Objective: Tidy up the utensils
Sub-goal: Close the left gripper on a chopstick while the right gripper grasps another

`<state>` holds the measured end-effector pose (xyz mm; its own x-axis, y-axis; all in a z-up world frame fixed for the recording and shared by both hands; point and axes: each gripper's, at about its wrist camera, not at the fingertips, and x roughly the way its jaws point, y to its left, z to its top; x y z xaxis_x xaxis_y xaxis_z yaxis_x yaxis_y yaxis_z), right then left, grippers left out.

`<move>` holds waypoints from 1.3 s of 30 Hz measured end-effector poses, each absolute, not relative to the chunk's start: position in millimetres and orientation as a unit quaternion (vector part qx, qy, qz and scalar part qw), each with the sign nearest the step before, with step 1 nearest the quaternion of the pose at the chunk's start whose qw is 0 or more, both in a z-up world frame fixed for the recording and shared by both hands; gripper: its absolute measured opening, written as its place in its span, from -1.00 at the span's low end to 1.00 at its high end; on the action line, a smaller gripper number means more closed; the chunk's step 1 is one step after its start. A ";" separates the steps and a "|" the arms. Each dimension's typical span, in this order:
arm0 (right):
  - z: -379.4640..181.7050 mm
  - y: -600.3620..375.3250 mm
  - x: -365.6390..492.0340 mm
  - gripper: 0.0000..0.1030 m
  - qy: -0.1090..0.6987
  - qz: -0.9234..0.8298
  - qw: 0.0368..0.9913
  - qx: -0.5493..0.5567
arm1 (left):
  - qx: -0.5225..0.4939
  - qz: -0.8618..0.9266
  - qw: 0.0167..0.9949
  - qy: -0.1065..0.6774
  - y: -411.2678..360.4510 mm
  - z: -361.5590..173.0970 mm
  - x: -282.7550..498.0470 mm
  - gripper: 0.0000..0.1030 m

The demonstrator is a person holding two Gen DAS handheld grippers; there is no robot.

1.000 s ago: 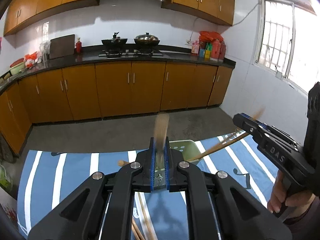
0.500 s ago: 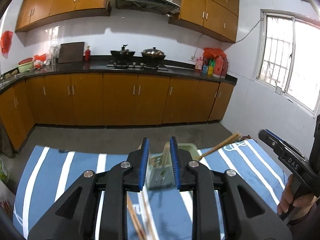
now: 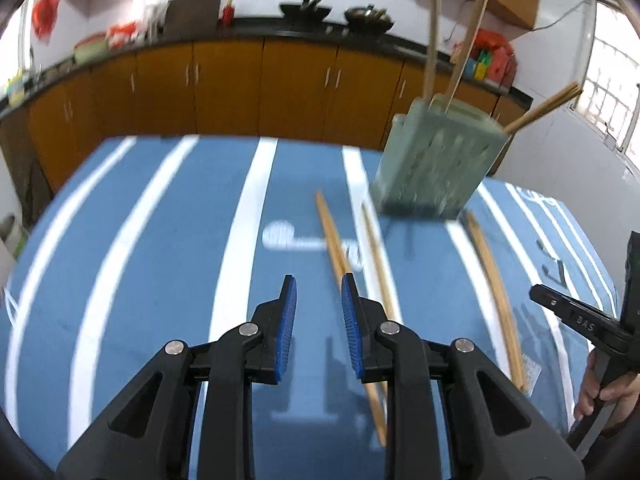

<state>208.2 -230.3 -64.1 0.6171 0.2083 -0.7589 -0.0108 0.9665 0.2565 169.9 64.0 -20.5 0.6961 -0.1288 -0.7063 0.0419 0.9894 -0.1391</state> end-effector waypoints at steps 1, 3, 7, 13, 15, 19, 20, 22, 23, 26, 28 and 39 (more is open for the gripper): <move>-68.8 -227.5 208.9 -0.70 0.438 0.063 0.890 0.113 | -0.060 -0.046 0.917 0.392 65.6 -25.1 169.3 -0.53; -74.6 -221.3 210.7 -0.70 0.443 0.065 0.887 0.109 | -0.066 -0.046 0.913 0.400 68.1 -32.2 168.0 -0.53; -79.8 -215.7 218.5 -0.72 0.456 0.065 0.882 0.101 | -0.070 -0.048 0.910 0.406 68.9 -40.6 164.9 -0.53; -85.0 -209.9 221.1 -0.77 0.460 0.061 0.882 0.081 | -0.071 -0.050 0.906 0.414 66.2 -46.3 167.6 -0.53; -85.4 -210.9 221.4 -0.82 0.459 0.056 0.884 0.071 | -0.073 -0.052 0.905 0.416 65.9 -47.9 167.9 -0.53; -85.8 -218.3 223.3 -0.85 0.450 0.013 0.891 0.053 | -0.076 -0.058 0.903 0.419 64.7 -50.4 168.5 -0.53; -86.2 -223.6 223.8 -0.85 0.448 0.002 0.892 0.059 | -0.077 -0.062 0.902 0.420 63.9 -51.1 168.7 -0.53; -86.3 -233.4 224.0 -0.85 0.447 -0.011 0.891 0.072 | -0.078 -0.070 0.900 0.423 61.8 -52.6 169.0 -0.53; -86.3 -237.8 224.1 -0.85 0.447 -0.015 0.891 0.077 | -0.078 -0.075 0.899 0.425 60.0 -54.0 169.3 -0.53; -86.6 -241.3 223.0 -0.85 0.447 -0.015 0.891 0.075 | -0.072 -0.086 0.895 0.432 52.9 -58.5 170.4 -0.54; -86.7 -240.0 222.4 -0.85 0.445 -0.016 0.893 0.071 | -0.067 -0.091 0.893 0.436 47.6 -61.5 171.3 -0.57; -88.1 -236.9 218.7 -0.84 0.440 -0.007 0.896 0.063 | -0.019 -0.067 0.891 0.449 26.7 -73.7 175.9 -0.69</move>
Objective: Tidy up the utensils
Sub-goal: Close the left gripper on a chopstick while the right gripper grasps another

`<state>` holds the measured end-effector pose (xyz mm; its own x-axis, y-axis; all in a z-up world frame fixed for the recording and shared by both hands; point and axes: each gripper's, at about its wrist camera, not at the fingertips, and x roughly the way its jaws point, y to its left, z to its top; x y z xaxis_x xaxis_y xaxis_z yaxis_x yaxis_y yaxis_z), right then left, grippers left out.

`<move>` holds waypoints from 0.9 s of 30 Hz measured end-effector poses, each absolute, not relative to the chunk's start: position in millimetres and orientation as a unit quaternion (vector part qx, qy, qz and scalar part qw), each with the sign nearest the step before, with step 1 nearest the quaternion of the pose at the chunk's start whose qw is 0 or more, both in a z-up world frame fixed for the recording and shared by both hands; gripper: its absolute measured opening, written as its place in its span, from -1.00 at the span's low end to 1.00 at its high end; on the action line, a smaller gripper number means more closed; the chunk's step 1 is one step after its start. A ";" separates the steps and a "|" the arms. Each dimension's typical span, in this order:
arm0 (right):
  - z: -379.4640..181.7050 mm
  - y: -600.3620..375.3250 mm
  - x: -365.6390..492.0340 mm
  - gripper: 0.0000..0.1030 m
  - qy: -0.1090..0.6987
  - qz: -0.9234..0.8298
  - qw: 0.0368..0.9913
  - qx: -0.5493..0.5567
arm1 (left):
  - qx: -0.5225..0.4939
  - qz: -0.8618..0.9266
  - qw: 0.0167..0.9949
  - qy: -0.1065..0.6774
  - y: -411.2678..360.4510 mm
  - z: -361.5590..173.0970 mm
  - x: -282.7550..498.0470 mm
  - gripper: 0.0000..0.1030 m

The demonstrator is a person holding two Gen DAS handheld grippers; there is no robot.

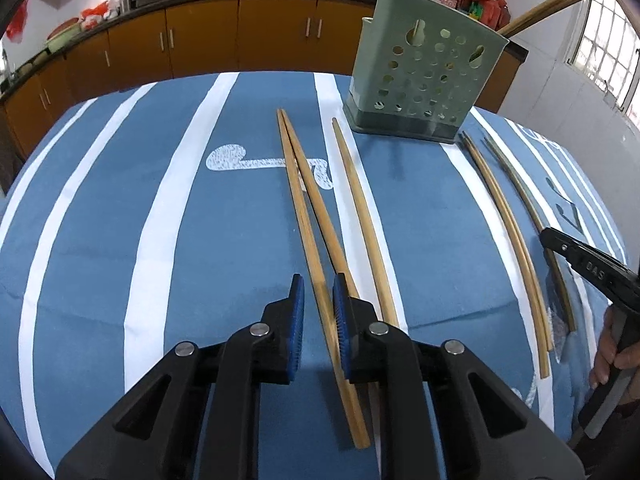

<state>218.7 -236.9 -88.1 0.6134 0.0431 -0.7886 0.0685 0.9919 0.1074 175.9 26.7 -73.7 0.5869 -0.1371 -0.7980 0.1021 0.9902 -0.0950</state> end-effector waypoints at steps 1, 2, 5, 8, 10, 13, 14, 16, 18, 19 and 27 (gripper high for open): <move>-88.3 -235.9 218.9 -0.83 0.439 -0.005 0.896 0.064 | -0.018 -0.065 0.891 0.449 26.1 -73.9 176.8 -0.69; -88.3 -235.1 218.6 -0.81 0.439 -0.003 0.896 0.063 | -0.015 -0.061 0.893 0.447 24.2 -74.0 177.7 -0.69; -88.4 -232.6 218.3 -0.80 0.436 -0.001 0.898 0.059 | -0.001 -0.046 0.896 0.441 20.4 -75.0 181.1 -0.82; -88.2 -232.7 219.9 -0.84 0.436 0.002 0.898 0.054 | -0.005 -0.037 0.896 0.442 27.5 -74.8 187.7 -0.86; -88.3 -235.0 222.9 -0.85 0.435 0.003 0.899 0.055 | -0.010 -0.026 0.896 0.443 37.5 -74.6 193.0 -0.86; -88.4 -239.8 228.8 -0.85 0.433 -0.004 0.900 0.055 | -0.027 -0.014 0.896 0.443 56.0 -73.8 200.3 -0.86; -88.6 -241.4 229.9 -0.85 0.432 -0.006 0.900 0.056 | -0.034 -0.012 0.896 0.443 62.1 -73.7 202.2 -0.86; -89.1 -245.4 233.6 -0.85 0.429 -0.012 0.902 0.057 | -0.043 -0.017 0.896 0.442 68.7 -73.8 204.2 -0.86; -89.8 -247.6 234.9 -0.85 0.425 -0.014 0.903 0.057 | -0.049 -0.023 0.897 0.438 71.1 -74.5 204.4 -0.86; -90.0 -248.2 234.8 -0.84 0.425 -0.014 0.903 0.059 | -0.049 -0.023 0.899 0.434 70.9 -75.1 203.2 -0.86; -90.7 -249.1 235.8 -0.84 0.426 -0.011 0.902 0.066 | -0.047 -0.024 0.904 0.424 69.1 -76.2 199.9 -0.85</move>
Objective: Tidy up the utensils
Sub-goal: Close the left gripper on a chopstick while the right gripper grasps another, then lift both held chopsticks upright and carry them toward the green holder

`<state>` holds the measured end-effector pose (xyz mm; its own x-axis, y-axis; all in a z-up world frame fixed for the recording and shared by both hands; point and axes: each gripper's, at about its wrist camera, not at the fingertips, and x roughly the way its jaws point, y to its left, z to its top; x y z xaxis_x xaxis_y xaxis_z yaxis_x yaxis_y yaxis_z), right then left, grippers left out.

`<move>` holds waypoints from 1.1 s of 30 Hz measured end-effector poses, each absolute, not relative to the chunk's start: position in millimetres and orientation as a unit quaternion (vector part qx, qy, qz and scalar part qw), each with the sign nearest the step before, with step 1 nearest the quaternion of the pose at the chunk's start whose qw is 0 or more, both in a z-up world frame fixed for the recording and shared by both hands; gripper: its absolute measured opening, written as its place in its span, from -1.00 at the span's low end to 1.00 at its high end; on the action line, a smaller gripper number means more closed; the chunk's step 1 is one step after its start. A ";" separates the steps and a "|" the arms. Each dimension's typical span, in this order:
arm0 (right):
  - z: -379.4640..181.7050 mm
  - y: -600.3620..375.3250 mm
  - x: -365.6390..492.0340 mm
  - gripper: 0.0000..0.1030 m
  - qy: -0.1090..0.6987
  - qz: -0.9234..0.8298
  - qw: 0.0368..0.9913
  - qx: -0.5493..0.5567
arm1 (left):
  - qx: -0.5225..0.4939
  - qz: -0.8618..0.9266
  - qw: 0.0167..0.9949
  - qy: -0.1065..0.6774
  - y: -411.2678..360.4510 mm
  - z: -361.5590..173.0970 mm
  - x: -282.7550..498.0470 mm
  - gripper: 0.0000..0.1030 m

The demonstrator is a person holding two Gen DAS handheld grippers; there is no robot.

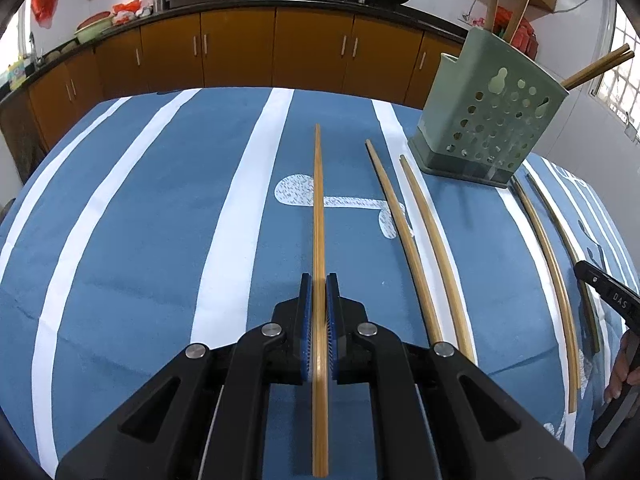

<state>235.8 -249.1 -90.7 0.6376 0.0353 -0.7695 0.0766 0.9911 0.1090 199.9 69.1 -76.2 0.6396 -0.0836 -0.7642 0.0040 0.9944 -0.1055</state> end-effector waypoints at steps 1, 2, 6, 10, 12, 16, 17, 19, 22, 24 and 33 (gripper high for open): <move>-90.8 -249.1 236.0 -0.84 0.426 -0.011 0.902 0.067 | -0.046 -0.024 0.904 0.424 69.2 -76.2 199.8 -0.85; -90.7 -248.8 235.6 -0.84 0.425 -0.011 0.902 0.067 | -0.045 -0.023 0.904 0.424 69.0 -76.3 199.8 -0.85; -90.7 -248.3 235.9 -0.84 0.426 -0.012 0.902 0.065 | -0.043 -0.022 0.904 0.424 68.5 -76.2 199.9 -0.85; -91.1 -248.2 235.9 -0.84 0.426 -0.011 0.902 0.067 | -0.047 -0.024 0.904 0.424 69.0 -76.0 200.3 -0.85; -91.0 -248.0 235.8 -0.84 0.426 -0.011 0.902 0.067 | -0.049 -0.024 0.904 0.424 69.3 -76.0 200.4 -0.85; -91.1 -248.2 235.9 -0.84 0.425 -0.011 0.902 0.067 | -0.055 -0.027 0.904 0.424 70.8 -75.9 200.1 -0.85; -91.1 -248.3 235.8 -0.84 0.425 -0.011 0.902 0.067 | -0.059 -0.027 0.904 0.423 71.7 -75.9 200.3 -0.85; -91.1 -248.2 235.9 -0.84 0.425 -0.011 0.902 0.068 | -0.064 -0.028 0.903 0.423 72.8 -76.1 200.2 -0.85; -91.5 -249.1 235.8 -0.84 0.425 -0.009 0.902 0.071 | -0.069 -0.030 0.903 0.423 74.2 -76.1 200.3 -0.84; -91.6 -249.8 235.6 -0.84 0.425 -0.008 0.902 0.073 | -0.069 -0.030 0.903 0.423 74.3 -76.1 200.2 -0.84; -90.7 -244.8 224.3 -0.84 0.427 -0.007 0.903 0.046 | -0.044 -0.025 0.903 0.427 68.6 -75.3 192.6 -0.84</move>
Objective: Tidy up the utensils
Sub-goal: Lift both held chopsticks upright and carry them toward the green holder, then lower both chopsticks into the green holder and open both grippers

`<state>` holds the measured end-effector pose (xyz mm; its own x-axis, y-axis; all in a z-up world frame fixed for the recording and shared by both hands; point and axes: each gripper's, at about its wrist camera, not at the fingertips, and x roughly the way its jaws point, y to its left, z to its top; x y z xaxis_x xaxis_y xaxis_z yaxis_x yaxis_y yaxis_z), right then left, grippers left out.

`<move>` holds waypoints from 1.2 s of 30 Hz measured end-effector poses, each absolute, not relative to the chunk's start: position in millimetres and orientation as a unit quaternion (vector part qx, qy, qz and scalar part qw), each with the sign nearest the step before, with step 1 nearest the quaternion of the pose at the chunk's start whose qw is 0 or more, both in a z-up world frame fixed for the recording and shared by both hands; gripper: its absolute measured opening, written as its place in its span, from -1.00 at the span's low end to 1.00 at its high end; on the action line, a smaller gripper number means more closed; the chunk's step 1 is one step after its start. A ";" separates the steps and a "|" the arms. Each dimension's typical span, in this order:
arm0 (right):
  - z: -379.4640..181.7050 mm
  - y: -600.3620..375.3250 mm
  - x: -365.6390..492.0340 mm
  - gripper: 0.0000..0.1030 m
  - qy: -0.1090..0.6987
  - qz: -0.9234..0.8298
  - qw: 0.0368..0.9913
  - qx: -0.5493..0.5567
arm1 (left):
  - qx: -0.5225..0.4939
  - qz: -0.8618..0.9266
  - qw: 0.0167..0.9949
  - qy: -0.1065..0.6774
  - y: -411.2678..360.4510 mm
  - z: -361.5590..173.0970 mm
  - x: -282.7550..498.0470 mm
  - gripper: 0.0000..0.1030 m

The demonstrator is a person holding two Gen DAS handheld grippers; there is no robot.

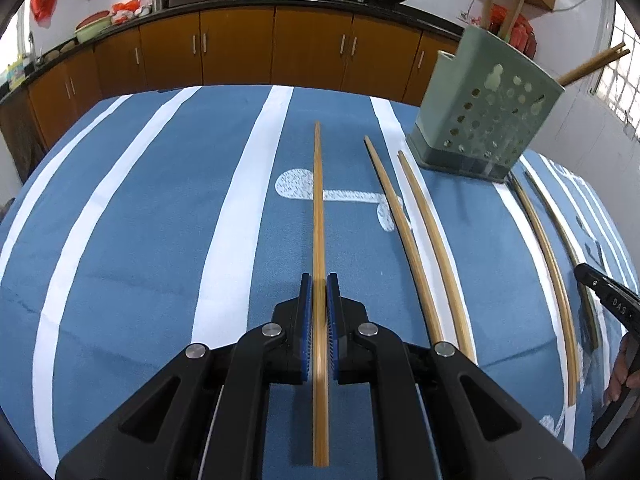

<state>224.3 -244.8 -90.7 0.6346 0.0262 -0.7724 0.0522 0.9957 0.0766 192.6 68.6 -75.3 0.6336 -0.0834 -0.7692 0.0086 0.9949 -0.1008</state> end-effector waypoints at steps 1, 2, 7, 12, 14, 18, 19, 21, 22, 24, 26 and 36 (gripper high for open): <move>-90.8 -245.3 222.6 -0.84 0.427 -0.006 0.903 0.046 | -0.044 -0.026 0.902 0.428 68.8 -75.1 191.0 -0.84; -90.8 -245.9 221.4 -0.84 0.427 -0.005 0.903 0.047 | -0.044 -0.028 0.902 0.429 68.1 -75.3 187.9 -0.84; -90.5 -247.1 220.3 -0.84 0.427 -0.004 0.903 0.049 | -0.027 -0.023 0.904 0.427 63.0 -75.8 179.8 -0.85; -86.1 -248.8 217.6 -0.85 0.427 -0.006 0.903 0.046 | -0.014 -0.025 0.899 0.438 61.7 -72.6 181.8 -0.86; -78.9 -251.3 213.7 -0.85 0.418 -0.005 0.907 0.049 | -0.014 -0.027 0.902 0.431 63.7 -64.7 179.6 -0.86; -55.7 -257.9 205.2 -0.85 0.391 -0.006 0.919 0.053 | -0.010 -0.031 0.913 0.406 66.0 -42.4 173.6 -0.86; -49.8 -259.7 203.3 -0.85 0.384 -0.006 0.922 0.054 | -0.009 -0.032 0.916 0.401 66.1 -37.0 172.4 -0.86; -38.5 -262.2 199.9 -0.85 0.371 -0.006 0.927 0.056 | -0.007 -0.034 0.921 0.387 66.5 -24.5 169.9 -0.86; -32.4 -263.3 198.1 -0.85 0.363 -0.006 0.930 0.057 | -0.006 -0.036 0.925 0.379 66.4 -17.3 168.5 -0.86; -20.4 -265.1 194.7 -0.85 0.348 -0.005 0.936 0.060 | -0.008 -0.038 0.929 0.369 66.4 -7.5 167.5 -0.86; -7.2 -266.5 192.1 -0.85 0.330 -0.004 0.942 0.062 | -0.011 -0.040 0.934 0.355 67.0 4.9 166.7 -0.86; 35.9 -267.4 184.7 -0.85 0.266 0.004 0.962 0.065 | -0.027 -0.044 0.954 0.295 70.3 50.9 162.2 -0.86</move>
